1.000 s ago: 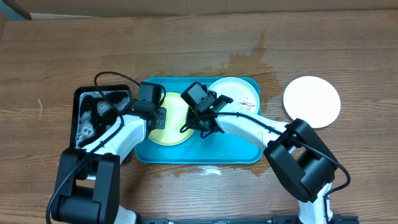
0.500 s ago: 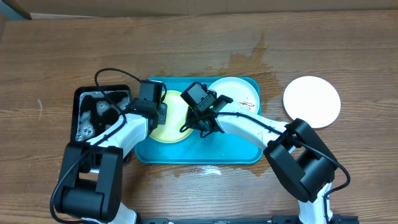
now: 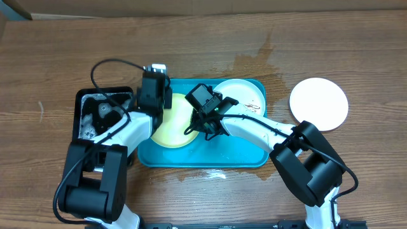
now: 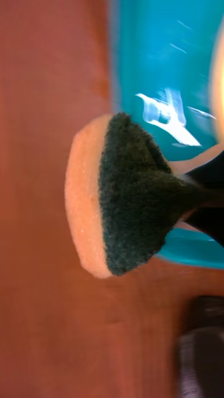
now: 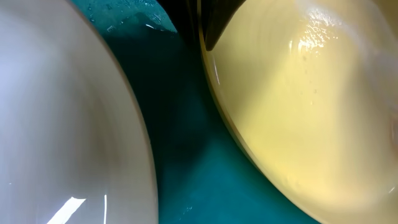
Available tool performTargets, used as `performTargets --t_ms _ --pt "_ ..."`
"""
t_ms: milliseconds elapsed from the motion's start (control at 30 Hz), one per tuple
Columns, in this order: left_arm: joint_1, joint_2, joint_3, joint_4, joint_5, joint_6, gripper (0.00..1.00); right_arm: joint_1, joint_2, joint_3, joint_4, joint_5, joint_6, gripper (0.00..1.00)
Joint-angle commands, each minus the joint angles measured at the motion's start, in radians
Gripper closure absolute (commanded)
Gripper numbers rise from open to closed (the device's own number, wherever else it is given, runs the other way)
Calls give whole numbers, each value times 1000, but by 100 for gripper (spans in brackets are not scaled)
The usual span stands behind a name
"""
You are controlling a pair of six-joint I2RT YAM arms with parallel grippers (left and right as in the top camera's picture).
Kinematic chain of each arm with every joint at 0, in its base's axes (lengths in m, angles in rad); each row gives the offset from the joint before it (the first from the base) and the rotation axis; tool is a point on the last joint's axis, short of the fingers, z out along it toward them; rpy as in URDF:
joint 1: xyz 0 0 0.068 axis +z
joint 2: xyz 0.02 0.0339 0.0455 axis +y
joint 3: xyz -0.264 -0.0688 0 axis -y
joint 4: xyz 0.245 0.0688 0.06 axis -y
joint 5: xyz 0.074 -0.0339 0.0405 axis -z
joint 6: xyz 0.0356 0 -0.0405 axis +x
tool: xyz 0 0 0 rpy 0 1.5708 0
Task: Clean dirty plates on tray and stack at the side
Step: 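Dip the sponge into the black soapy tray with the left gripper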
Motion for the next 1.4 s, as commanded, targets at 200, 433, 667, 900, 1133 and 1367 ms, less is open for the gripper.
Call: performTargets --t_ms 200,433,667,900,1133,1367 --pt "5 -207 244 -185 119 -167 96 -2 22 -20 -6 14 -11 96" --pt "6 -249 245 -545 320 -146 96 -2 22 -20 0 13 -11 96" --pt "56 -249 248 -746 354 -180 96 -2 22 -20 0 13 -23 96" --pt "264 -248 272 -884 506 -217 96 -2 22 -20 -3 14 -23 96" --pt "448 -245 262 -1046 241 -178 96 -2 22 -20 -2 13 -23 96" --pt "450 -203 176 -964 189 -175 91 -2 22 -20 -2 13 -23 96"
